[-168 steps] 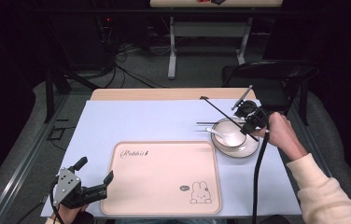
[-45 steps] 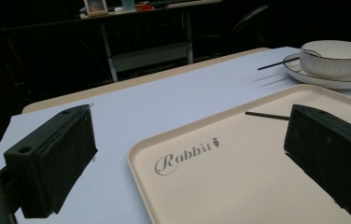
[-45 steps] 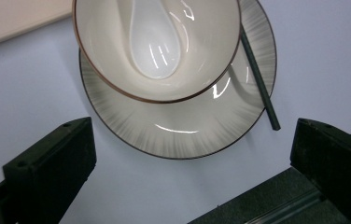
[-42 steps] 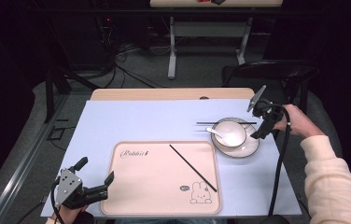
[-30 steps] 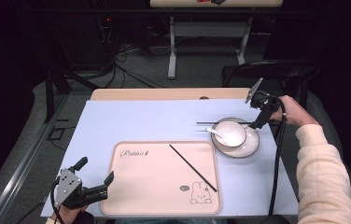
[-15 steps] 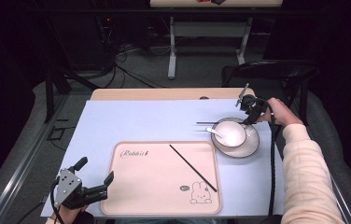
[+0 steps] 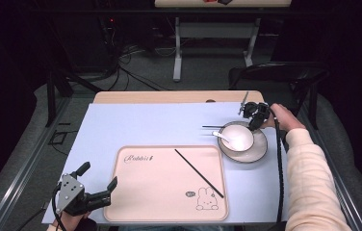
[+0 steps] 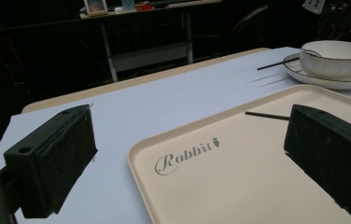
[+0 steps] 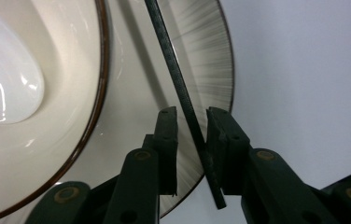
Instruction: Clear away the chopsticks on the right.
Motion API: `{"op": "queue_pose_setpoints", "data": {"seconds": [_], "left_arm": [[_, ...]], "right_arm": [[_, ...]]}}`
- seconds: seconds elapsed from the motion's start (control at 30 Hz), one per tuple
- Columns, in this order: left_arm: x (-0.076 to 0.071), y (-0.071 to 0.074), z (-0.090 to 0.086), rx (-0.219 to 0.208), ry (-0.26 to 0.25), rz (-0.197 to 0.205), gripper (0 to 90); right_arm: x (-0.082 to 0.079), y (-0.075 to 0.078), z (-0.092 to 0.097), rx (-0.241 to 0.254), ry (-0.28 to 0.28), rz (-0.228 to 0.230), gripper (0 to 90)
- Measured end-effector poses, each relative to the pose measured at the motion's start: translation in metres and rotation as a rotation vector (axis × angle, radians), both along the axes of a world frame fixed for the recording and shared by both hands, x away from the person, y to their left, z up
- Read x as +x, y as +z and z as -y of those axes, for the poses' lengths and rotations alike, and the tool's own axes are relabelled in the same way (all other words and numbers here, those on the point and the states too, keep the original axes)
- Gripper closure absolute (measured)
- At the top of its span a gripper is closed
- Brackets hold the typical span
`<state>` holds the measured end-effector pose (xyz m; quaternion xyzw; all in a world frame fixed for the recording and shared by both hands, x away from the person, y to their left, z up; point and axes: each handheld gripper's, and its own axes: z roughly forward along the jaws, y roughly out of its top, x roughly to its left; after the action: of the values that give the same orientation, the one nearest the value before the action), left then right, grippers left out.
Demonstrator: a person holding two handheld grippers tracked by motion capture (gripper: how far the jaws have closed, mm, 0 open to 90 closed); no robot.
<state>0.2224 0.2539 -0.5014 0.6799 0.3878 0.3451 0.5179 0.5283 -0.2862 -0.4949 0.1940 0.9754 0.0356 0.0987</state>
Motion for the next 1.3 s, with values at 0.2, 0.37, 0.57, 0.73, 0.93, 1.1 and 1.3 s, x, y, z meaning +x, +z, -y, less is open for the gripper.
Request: {"op": "queue_pose_setpoints", "data": {"seconds": [0.2,0.37,0.57,0.73,0.93,1.1,1.3], "left_arm": [[0.000,0.000,0.000,-0.001,0.000,0.000,2.1],[0.000,0.000,0.000,0.000,0.000,0.001,2.1],[0.000,0.000,0.000,0.002,-0.002,0.001,2.1],[0.000,0.000,0.000,0.002,-0.001,0.000,2.1],[0.000,0.000,0.001,0.001,-0.002,0.002,2.1],[0.000,0.000,0.000,0.003,-0.002,0.001,2.1],[0.000,0.000,0.001,0.004,-0.003,0.002,2.1]], "right_arm": [[-0.001,-0.004,0.002,0.018,-0.018,-0.022,78.6],[-0.003,-0.003,0.000,0.021,-0.057,-0.041,81.9],[-0.010,-0.005,0.000,0.039,-0.113,-0.045,84.6],[-0.016,0.001,0.006,0.081,-0.196,-0.044,84.9],[-0.025,0.022,0.010,0.101,-0.287,-0.001,84.9],[-0.037,0.037,0.012,0.077,-0.366,0.037,85.0],[-0.051,0.059,0.018,0.104,-0.438,0.054,85.0]]}}
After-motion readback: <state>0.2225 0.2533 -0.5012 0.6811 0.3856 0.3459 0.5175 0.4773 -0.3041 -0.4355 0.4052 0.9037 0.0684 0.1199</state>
